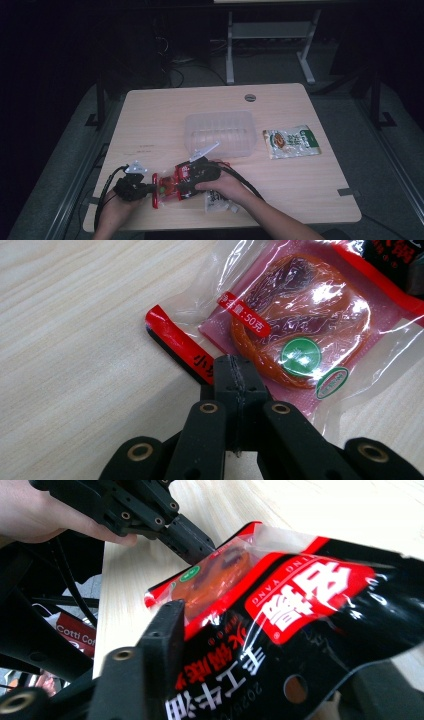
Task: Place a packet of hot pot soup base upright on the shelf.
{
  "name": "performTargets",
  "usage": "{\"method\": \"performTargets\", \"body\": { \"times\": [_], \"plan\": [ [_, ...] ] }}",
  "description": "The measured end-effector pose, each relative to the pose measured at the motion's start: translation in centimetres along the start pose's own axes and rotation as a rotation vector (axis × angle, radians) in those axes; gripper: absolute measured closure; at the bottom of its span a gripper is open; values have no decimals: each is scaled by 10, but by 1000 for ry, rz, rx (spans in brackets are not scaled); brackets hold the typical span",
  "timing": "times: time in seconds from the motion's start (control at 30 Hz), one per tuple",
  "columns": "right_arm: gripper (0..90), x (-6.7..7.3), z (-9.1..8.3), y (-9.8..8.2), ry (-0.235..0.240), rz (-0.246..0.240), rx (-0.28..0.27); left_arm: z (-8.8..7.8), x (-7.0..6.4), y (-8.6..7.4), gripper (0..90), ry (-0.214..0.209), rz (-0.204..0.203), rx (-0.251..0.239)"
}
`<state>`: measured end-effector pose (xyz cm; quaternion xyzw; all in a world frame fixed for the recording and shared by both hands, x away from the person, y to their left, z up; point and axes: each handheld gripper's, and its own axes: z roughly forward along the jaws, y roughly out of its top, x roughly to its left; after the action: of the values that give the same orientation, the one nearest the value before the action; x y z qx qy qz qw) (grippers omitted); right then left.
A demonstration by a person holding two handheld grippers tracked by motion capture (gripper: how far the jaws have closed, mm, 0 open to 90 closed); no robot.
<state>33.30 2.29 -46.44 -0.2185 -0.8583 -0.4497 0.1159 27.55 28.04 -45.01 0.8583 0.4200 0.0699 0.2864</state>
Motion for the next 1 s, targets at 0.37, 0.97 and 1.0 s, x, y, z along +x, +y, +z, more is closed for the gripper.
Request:
{"method": "performTargets", "body": {
  "times": [0.37,0.97,1.0],
  "plan": [
    [818,-3,-1,3,-4,-20,0,0,1,0,899,-3,-5,-1],
    [899,5,-22,10,91,-63,35,-4,1,2,898,-52,10,-40],
    [899,6,-24,10,96,-69,32,-5,-1,2,898,-53,14,-49]
  ]
}}
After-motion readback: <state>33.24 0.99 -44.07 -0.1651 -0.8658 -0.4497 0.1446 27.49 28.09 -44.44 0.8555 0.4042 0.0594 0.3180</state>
